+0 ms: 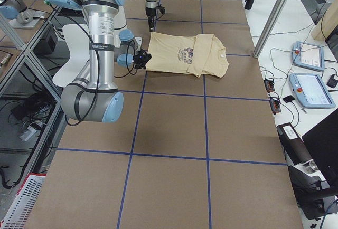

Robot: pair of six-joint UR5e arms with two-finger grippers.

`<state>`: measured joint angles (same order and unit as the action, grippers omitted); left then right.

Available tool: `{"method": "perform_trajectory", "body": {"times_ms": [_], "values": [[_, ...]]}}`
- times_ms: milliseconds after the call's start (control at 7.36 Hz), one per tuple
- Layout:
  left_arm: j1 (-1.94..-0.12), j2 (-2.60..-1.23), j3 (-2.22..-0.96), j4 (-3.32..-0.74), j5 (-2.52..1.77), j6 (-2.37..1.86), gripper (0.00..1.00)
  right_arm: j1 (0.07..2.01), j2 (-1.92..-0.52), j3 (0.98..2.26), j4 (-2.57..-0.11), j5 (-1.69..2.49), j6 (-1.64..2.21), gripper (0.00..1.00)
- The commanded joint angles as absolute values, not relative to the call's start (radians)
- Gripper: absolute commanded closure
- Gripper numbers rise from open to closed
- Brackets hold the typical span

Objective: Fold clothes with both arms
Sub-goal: 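Lift both hem corners and fold them toward the collar with both grippers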

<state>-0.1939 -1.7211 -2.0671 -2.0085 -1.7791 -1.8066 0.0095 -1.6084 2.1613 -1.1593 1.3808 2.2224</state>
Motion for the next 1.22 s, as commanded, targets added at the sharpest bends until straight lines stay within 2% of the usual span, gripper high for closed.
{"method": "perform_trajectory", "body": {"times_ms": [0, 543, 815, 951, 1087], "values": [[-0.173, -1.687, -2.167, -1.953, -1.789, -1.799, 1.0, -0.044, -1.673, 2.259, -1.16, 1.381, 2.246, 1.0], [-0.158, -1.687, -2.267, -1.878, -1.799, -1.815, 1.0, -0.036, -1.715, 2.336, -1.161, 1.388, 2.246, 1.0], [-0.28, -1.707, -2.243, -1.884, -1.825, -1.754, 1.0, 0.174, -1.681, 2.297, -1.163, 1.575, 2.208, 1.0], [-0.376, -1.773, -2.199, -1.878, -1.835, -1.671, 1.0, 0.337, -1.599, 2.24, -1.173, 1.721, 2.135, 1.0], [-0.473, -1.864, -2.083, -1.876, -1.868, -1.608, 1.0, 0.467, -1.495, 2.174, -1.266, 1.83, 2.029, 1.0]]}}
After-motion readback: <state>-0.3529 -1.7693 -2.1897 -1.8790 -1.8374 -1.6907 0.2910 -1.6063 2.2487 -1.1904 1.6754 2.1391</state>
